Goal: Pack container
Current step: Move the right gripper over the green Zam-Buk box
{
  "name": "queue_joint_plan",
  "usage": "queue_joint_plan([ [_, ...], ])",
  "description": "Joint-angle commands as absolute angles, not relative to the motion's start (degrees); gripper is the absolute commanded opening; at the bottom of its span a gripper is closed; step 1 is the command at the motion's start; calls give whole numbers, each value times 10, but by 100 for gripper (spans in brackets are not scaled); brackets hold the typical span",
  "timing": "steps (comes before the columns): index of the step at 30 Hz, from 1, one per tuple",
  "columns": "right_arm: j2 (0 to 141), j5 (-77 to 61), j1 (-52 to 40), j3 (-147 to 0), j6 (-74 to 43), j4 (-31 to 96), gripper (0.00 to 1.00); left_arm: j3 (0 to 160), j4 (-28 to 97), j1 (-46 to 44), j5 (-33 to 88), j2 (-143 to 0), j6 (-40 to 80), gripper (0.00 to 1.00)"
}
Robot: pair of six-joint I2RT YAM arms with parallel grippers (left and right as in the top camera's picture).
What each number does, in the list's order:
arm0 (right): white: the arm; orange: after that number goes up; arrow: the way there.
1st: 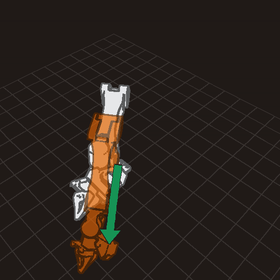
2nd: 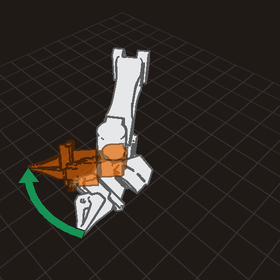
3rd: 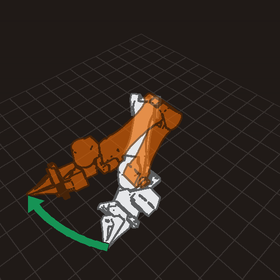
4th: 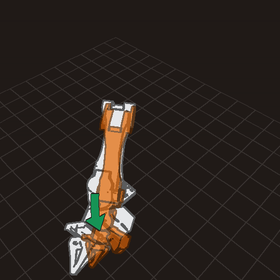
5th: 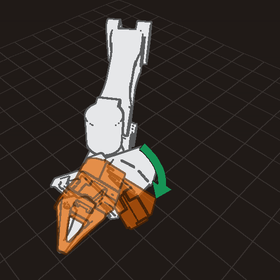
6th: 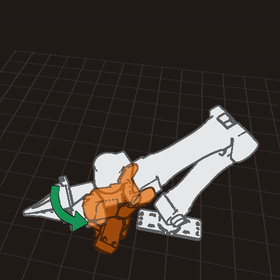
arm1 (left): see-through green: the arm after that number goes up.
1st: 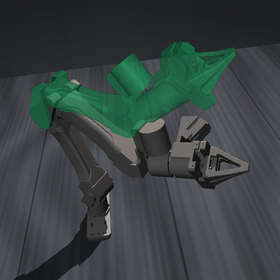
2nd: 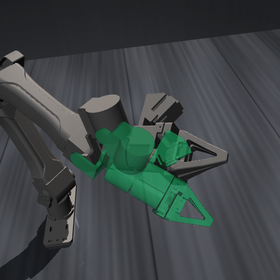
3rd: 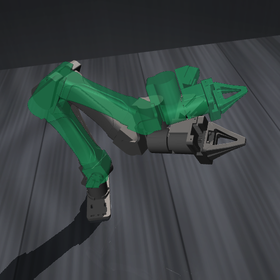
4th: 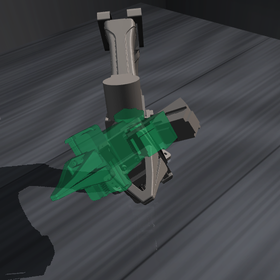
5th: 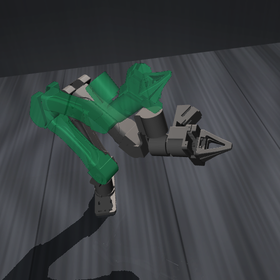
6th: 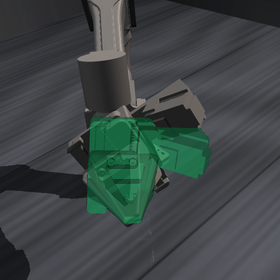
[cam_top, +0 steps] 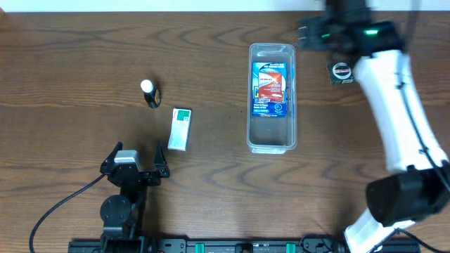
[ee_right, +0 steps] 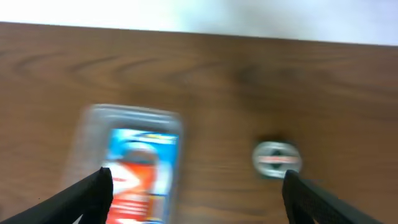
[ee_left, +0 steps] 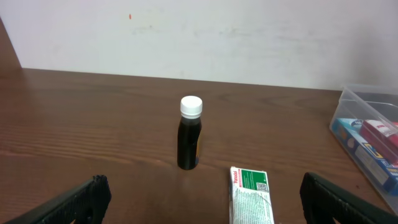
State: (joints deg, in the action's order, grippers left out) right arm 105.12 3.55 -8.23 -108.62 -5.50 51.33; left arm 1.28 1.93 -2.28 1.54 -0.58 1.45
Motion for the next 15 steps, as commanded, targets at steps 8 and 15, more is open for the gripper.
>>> queue_joint_plan([
  [8, 1104, -39, 62, -1035, 144, 526, 87, 2, 41, -20, 9, -2, 11, 98],
  [15, 1180, -48, 72, -1032, 156, 497, 95, 2, 41, -20, 9, -2, 11, 98],
])
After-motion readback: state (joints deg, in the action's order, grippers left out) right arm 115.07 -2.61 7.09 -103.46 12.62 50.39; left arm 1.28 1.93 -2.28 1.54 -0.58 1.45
